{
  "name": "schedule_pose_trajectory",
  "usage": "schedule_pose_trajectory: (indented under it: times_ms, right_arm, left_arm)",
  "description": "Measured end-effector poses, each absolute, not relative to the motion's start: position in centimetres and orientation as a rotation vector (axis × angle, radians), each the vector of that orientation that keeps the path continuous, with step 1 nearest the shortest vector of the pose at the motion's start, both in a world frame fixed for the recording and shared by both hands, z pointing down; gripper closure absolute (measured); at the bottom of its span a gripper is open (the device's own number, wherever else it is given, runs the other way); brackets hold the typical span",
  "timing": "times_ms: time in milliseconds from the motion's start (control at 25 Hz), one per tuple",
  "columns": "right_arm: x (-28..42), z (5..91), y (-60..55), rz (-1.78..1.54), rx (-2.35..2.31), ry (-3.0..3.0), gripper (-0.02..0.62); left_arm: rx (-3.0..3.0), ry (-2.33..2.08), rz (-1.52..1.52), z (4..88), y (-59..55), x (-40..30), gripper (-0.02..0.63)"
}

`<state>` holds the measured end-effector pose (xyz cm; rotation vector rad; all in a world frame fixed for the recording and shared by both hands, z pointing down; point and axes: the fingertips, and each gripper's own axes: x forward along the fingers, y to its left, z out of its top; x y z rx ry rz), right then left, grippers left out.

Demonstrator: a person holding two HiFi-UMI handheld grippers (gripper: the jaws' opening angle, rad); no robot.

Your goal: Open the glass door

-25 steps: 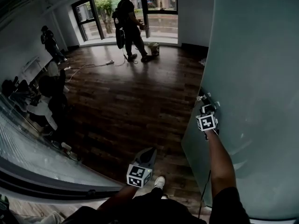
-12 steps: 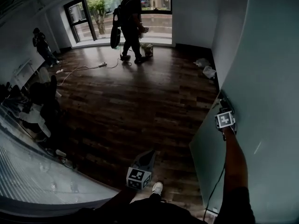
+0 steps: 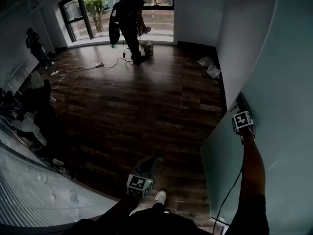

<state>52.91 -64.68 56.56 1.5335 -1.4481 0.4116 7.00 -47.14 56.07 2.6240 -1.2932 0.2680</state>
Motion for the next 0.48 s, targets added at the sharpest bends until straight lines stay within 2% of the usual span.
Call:
schedule_pose_trajectory:
  times_ms: [40,80,120,160,200,320,480]
  right_arm:
    - [53.5,56.9,-64.0,0.429,1.496,-1.384,0.574]
    - [53.7,57.2,-63.5,0.439,1.459,-1.347,0.519]
    - [53.8,57.5,-63.3,0.432,1.433,-1.33,0.439]
    - [53.9,57.6,-63.1,0.396,1.427,-1.315,0.393]
    - [54.2,57.0,-63.0,0.328,1.452,-1.299,0.373]
    - [54.0,51.8,-61.5,0.045,1.683,-1.316,0.359]
    - [47.7,45.1,-55.0,-0.195,1.962,-1.563,0.359]
  left_arm:
    - [2.622,-1.288,0.27,56.3,-47.2,7.1,0.6]
    - [2.619,-1.285,0.269,56.5,-47.1,7.2,0.6]
    - [2.617,-1.282,0.267,56.6,-47.1,7.3,0.6]
    - [2.615,-1.28,0.265,56.5,-47.1,7.5,0.6]
    - [2.616,-1.278,0.262,56.4,-47.1,7.7,0.6]
    - [2.627,-1.274,0.244,55.7,-46.5,8.7,0.6]
    - [2.642,-1.292,0.22,55.5,-44.5,9.1,0.6]
